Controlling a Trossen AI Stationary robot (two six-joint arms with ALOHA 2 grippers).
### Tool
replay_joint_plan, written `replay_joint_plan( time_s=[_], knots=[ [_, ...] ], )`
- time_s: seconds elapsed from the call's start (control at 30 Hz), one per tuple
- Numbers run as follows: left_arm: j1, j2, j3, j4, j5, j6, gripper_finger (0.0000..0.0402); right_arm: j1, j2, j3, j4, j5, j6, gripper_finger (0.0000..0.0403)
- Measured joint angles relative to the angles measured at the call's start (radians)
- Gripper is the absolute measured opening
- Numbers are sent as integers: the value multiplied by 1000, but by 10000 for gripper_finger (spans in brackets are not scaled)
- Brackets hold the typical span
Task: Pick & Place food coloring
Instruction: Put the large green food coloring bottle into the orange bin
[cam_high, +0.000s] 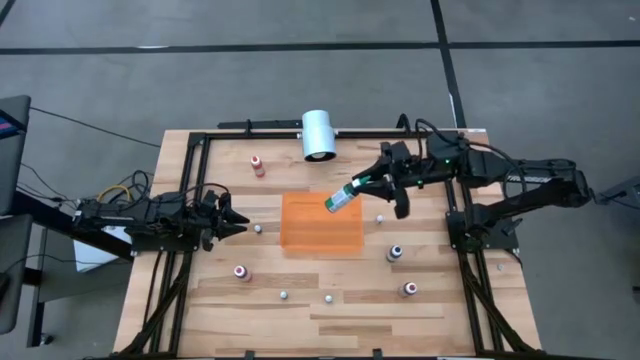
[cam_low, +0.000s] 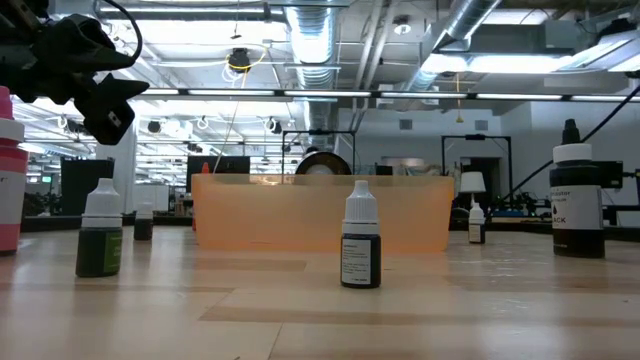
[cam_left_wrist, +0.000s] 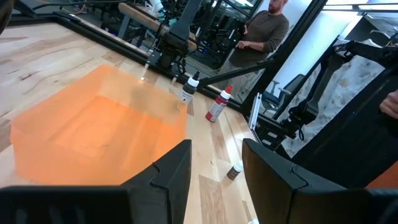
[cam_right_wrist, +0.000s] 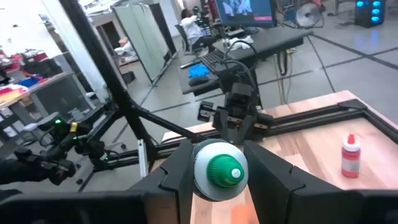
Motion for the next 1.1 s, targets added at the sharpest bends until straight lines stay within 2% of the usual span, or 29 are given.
replay_joint_plan(
  time_s=[0.43,0.67,1.1],
  knots=[
    [0,0,0,2,0,-13,134,16,178,-1,-120,166,149,117],
    [0,0,0,2,0,-13,134,19,248,-1,-221,238,159,117],
    [0,0,0,-3,-28,-13,134,74,345,-1,-381,487,148,117]
  ],
)
